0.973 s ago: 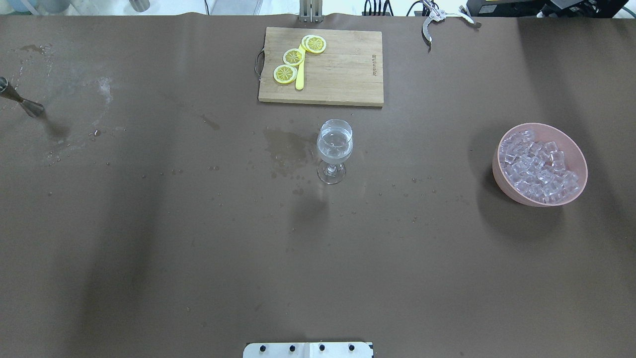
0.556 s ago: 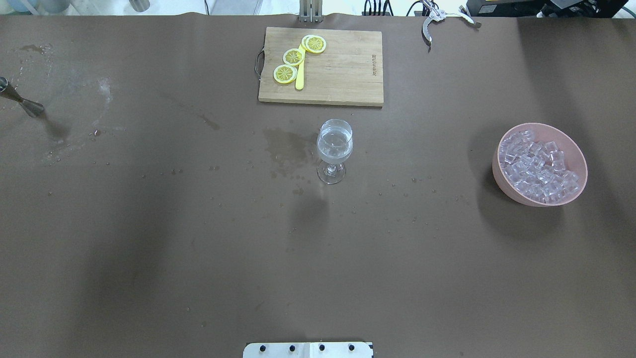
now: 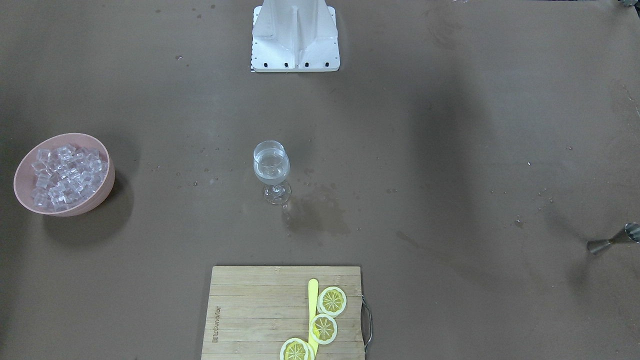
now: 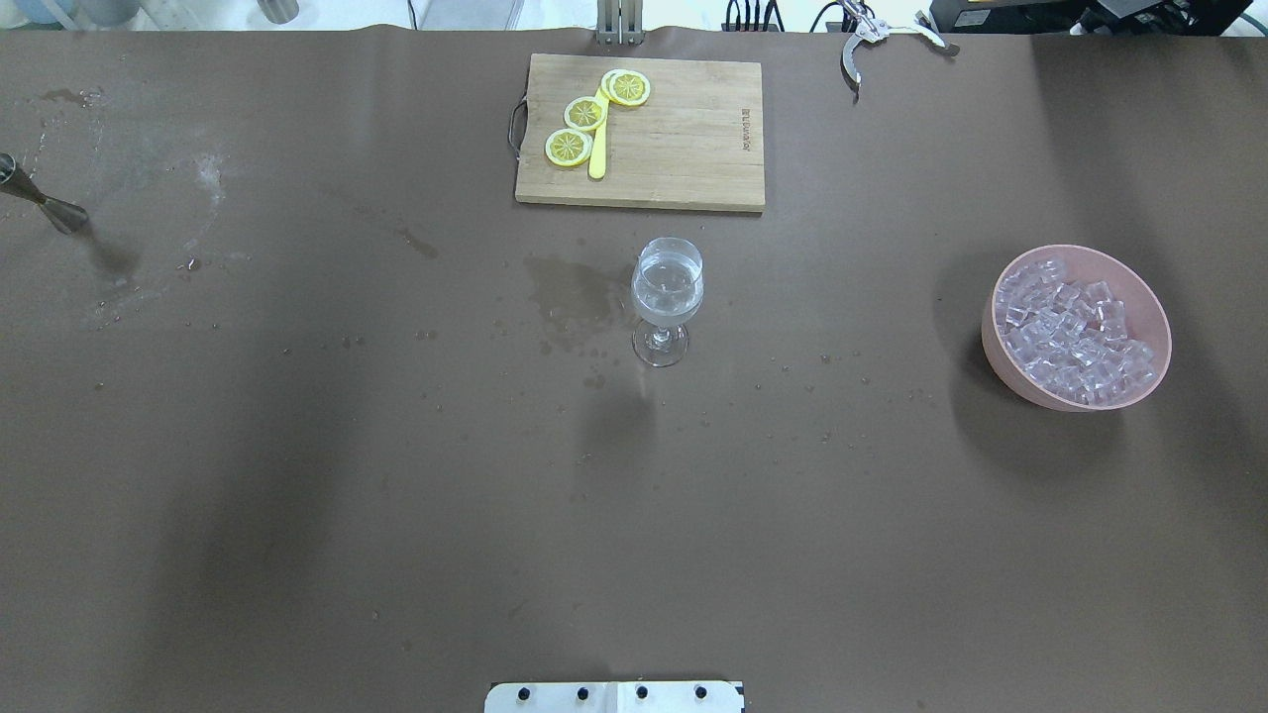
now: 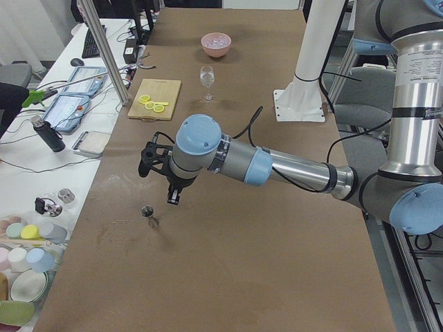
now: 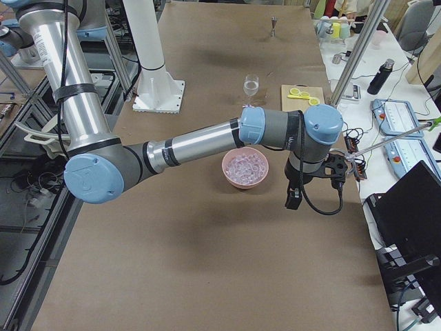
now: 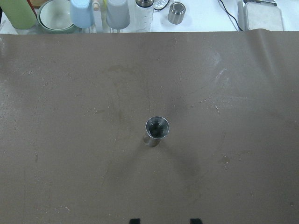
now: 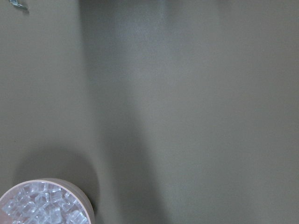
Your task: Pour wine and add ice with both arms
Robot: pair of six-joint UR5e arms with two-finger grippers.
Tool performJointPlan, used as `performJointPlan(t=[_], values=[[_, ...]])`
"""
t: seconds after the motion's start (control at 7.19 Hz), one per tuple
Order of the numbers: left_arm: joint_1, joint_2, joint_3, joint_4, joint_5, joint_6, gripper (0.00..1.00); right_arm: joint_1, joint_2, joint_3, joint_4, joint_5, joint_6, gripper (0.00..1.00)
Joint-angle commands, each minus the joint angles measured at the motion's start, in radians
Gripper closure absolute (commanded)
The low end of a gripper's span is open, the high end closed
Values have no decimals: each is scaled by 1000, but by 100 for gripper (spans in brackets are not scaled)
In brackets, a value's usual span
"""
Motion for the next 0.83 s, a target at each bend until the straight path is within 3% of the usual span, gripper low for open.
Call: performJointPlan(t=[0.0, 0.28, 0.42, 0.7], values=[[0, 28, 1, -71, 1, -15, 59, -37, -51, 42, 4, 1, 45, 0], [2, 20, 1, -74, 0, -17, 57, -105, -149, 190, 19, -13, 150, 0], [3, 25, 10, -138, 1, -52, 56, -136, -201, 217, 65, -17, 177, 0], [24, 34, 149, -525, 45, -278, 56, -203, -266, 217, 273, -40, 331, 0]])
